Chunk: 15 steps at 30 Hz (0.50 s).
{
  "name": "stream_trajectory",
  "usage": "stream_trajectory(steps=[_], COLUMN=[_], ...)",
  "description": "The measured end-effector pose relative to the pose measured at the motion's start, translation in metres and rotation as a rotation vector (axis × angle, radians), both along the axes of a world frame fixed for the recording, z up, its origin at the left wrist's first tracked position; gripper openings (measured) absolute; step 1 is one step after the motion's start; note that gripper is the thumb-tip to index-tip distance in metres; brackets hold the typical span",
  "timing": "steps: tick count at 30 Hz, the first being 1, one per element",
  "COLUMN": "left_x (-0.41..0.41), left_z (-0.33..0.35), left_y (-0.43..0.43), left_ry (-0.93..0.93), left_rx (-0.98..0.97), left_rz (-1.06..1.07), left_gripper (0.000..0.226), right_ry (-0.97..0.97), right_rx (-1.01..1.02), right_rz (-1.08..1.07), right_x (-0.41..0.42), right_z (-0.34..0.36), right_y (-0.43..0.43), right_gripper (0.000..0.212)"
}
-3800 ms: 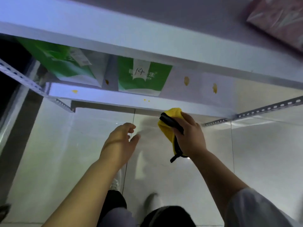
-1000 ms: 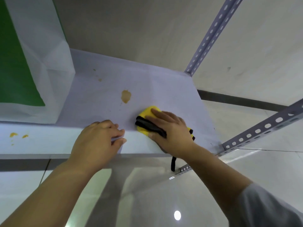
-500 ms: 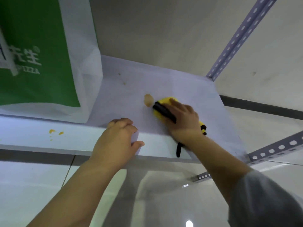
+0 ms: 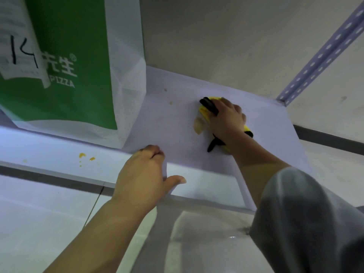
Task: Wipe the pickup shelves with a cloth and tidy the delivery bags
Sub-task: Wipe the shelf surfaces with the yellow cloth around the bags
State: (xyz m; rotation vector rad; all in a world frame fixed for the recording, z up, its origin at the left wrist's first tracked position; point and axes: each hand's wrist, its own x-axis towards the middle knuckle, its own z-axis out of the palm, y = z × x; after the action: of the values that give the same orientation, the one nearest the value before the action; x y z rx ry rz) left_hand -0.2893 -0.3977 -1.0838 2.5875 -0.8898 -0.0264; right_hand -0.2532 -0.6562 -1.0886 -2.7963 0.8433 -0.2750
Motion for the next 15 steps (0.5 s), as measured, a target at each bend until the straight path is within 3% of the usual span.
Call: stream_trajectory(steps=[3,8,12,15], left_x=[0.003,0.003,0.001,0.003], left_z=[0.001,0.002,0.001,0.001], left_y=[-0.001,0.001,0.007,0.013], left_ry=[0.01,0.042,0.056,0.055], left_rx=[0.003,-0.013,-0.021,-0.003], left_rz=[0.004,0.0,-0.013,-0.011], left_gripper=[0.082,0.082,0.082,0.077], right_ry=[0.028,-0.019,-0.005,-0.012], right_rx=[-0.029,0.039,0.078,0.035], right_rz=[0.254,0.548,0.569,0.388], right_x=[0.002,-0.065,-0.097,-0.079], right_z=[0.002,0.004,0.005,0.007], right_y=[0.027,0.056,0.039,0.022], right_gripper=[0.046,0.042,0.041,0.04])
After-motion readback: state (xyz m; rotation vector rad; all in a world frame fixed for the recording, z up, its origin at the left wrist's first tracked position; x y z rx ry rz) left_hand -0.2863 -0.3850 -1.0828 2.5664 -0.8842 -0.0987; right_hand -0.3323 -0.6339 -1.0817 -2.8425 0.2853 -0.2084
